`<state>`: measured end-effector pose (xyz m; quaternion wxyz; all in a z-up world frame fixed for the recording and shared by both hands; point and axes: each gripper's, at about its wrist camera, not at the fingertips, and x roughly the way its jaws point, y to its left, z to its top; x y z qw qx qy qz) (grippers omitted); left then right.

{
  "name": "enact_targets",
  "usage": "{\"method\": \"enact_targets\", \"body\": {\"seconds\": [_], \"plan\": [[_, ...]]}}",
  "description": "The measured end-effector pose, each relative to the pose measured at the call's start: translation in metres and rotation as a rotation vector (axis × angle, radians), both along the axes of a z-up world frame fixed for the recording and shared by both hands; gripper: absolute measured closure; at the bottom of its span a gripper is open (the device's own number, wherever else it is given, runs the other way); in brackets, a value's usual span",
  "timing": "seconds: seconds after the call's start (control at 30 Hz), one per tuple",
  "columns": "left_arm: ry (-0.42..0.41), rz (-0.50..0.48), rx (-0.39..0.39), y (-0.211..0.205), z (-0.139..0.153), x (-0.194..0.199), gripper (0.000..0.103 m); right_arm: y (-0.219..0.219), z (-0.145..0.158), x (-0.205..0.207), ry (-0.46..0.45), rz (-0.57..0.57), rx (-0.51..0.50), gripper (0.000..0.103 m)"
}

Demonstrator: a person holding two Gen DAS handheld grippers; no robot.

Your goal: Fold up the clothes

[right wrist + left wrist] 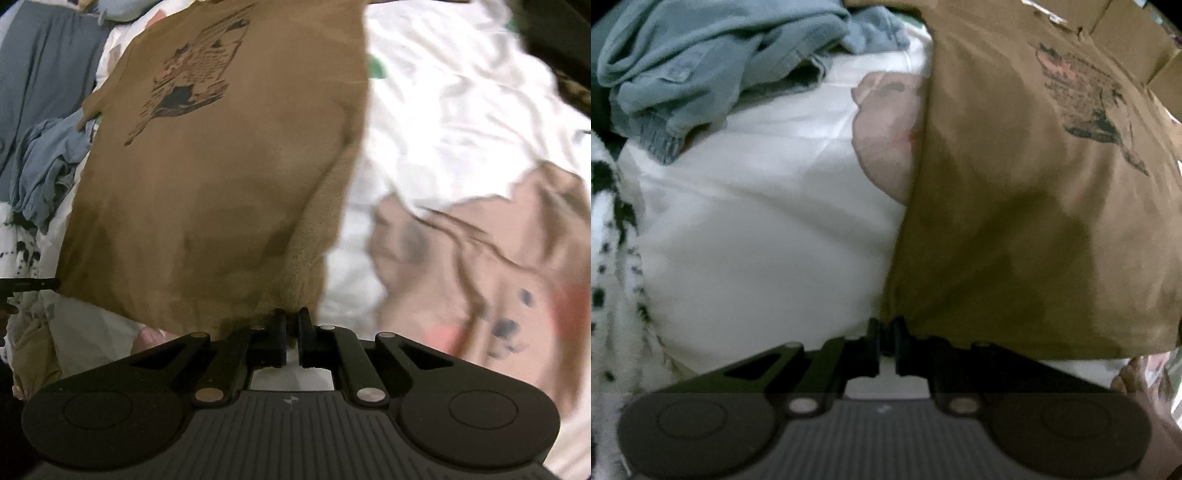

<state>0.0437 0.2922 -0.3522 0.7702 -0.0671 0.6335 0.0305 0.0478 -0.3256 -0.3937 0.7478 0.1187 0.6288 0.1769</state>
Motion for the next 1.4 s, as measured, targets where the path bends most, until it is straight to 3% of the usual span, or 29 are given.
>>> {"method": "enact_targets", "body": {"seconds": [0.2, 0.47, 0.63, 0.77, 0.87, 1.17, 1.4], "plan": [[-0.045, -0.007, -0.008, -0.002, 0.031, -0.004, 0.097, -0.046, 0.017, -0.010, 0.008, -0.092, -0.017, 0.100], [-0.144, 0.005, -0.018, -0.023, 0.093, -0.022, 0.097, -0.057, 0.061, 0.000, 0.004, -0.136, 0.047, 0.100], [-0.187, 0.023, -0.050, -0.014, 0.111, -0.022, 0.097, -0.068, 0.091, 0.008, 0.004, -0.187, 0.116, 0.100], [-0.196, 0.021, -0.055, -0.014, 0.114, -0.017, 0.097, -0.075, 0.103, 0.008, -0.001, -0.186, 0.109, 0.101], [-0.180, 0.024, -0.054, -0.013, 0.101, -0.015, 0.097, -0.077, 0.096, 0.005, 0.022, -0.185, 0.078, 0.101], [-0.072, 0.042, -0.037, -0.016, 0.045, -0.017, 0.097, -0.067, 0.023, -0.007, 0.145, -0.190, -0.012, 0.101], [-0.006, 0.061, -0.019, -0.016, 0.008, -0.016, 0.097, -0.056, -0.014, -0.002, 0.189, -0.149, -0.085, 0.101]]}}
